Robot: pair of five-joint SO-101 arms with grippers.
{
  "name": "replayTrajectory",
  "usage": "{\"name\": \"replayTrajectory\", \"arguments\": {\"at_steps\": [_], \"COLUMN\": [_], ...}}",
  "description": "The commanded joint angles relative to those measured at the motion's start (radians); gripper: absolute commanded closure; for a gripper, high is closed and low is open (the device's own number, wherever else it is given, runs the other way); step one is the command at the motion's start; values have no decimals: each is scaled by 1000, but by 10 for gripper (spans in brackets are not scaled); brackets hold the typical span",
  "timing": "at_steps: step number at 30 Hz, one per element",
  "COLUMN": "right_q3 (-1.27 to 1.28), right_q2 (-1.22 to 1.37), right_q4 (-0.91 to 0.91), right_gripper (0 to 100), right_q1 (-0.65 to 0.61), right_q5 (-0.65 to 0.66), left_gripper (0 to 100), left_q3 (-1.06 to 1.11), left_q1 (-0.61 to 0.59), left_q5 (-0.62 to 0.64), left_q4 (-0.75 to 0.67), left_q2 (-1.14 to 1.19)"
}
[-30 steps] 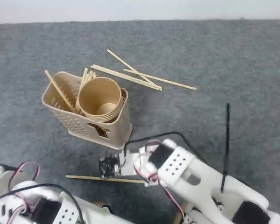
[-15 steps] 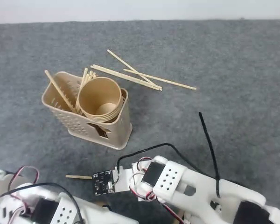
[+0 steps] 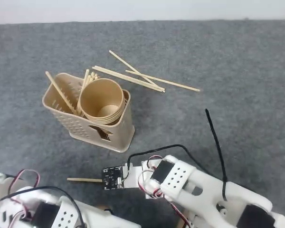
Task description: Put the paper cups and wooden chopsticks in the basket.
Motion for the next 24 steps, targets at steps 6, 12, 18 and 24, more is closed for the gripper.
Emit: {"name": "replayTrajectory", "arguments": {"at_steps": [6,12,18,24], "right_q3": [-38,-84,-137,-164], "right_q2": [61,122,124,136], "right_q4": [39,59,163,188], "right_gripper": [990,986,872,876], "right_q1": [15,10,-71,-91], "right_q5": [37,32,11,2], "left_gripper": [988,988,988,988], "left_q3": [-8,-8,-8,-5], "left_q1": [5,5,5,5], "left_q5": [-3,-3,-2,-2], "left_q4": [-28,-28,-29,-26], "left_q2": [-14,-14,-14,-14]}}
